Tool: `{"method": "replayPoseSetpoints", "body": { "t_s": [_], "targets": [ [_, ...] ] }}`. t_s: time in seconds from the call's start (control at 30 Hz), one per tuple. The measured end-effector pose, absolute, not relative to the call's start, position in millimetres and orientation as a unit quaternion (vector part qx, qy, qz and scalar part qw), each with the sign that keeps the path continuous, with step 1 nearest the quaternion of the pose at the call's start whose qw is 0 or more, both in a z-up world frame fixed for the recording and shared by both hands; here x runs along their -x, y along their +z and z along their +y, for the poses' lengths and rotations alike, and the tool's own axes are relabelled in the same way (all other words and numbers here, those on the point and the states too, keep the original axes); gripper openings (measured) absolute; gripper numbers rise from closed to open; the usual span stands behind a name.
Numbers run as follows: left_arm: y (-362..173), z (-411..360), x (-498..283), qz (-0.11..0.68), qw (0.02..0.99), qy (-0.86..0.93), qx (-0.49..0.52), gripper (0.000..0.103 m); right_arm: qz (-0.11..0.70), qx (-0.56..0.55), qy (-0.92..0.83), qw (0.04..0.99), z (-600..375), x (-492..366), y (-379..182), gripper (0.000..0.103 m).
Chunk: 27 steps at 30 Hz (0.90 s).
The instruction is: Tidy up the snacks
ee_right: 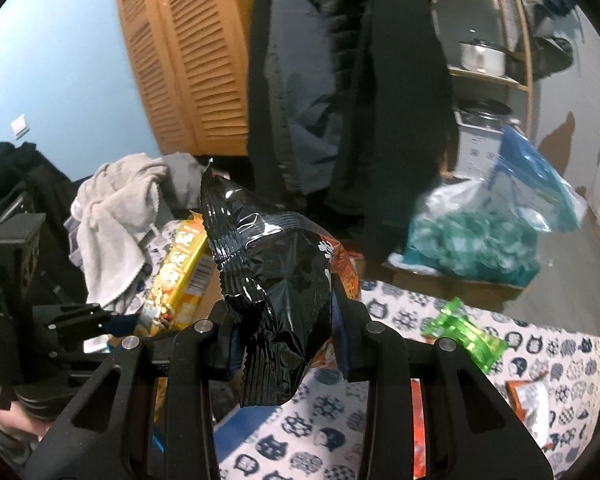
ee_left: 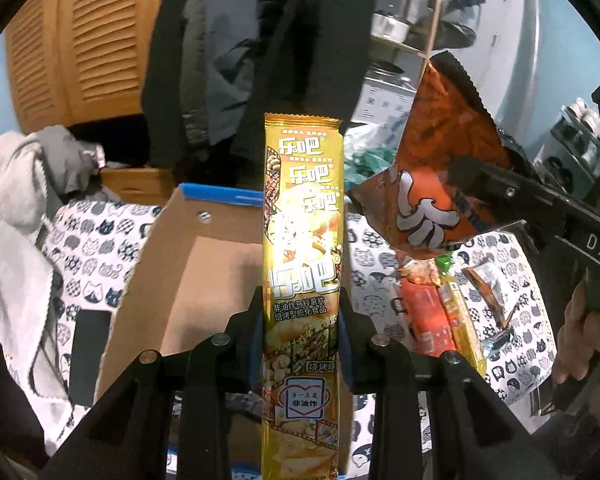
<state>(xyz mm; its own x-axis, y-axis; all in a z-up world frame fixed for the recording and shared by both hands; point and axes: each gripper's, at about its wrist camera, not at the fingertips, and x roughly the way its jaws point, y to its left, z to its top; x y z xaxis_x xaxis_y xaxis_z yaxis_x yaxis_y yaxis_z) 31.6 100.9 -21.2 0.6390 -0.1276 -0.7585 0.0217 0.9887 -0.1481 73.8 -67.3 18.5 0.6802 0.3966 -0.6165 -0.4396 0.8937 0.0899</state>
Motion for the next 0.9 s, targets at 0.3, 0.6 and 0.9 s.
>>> {"method": "replayPoseSetpoints", "body": {
  "t_s": [0.3,0.6,0.9],
  "targets": [
    [-29.0,138.2,-31.5,0.423,0.903,-0.006,0.077,0.031,0.336,0.052,0.255,0.905,-20.0,-85.1,5.0,0.034],
    [-54.6,155.6,-45.4,0.452,0.888,0.016,0.089,0.031,0.369,0.062,0.265,0.888,2.9,-102.4,-26.9,0.034],
    [-66.5,166.8,-53.7,0.47,0.875,0.034,0.111,0.032,0.409,0.056,0.274,0.868,10.3,-110.4,-49.2,0.038]
  ]
}}
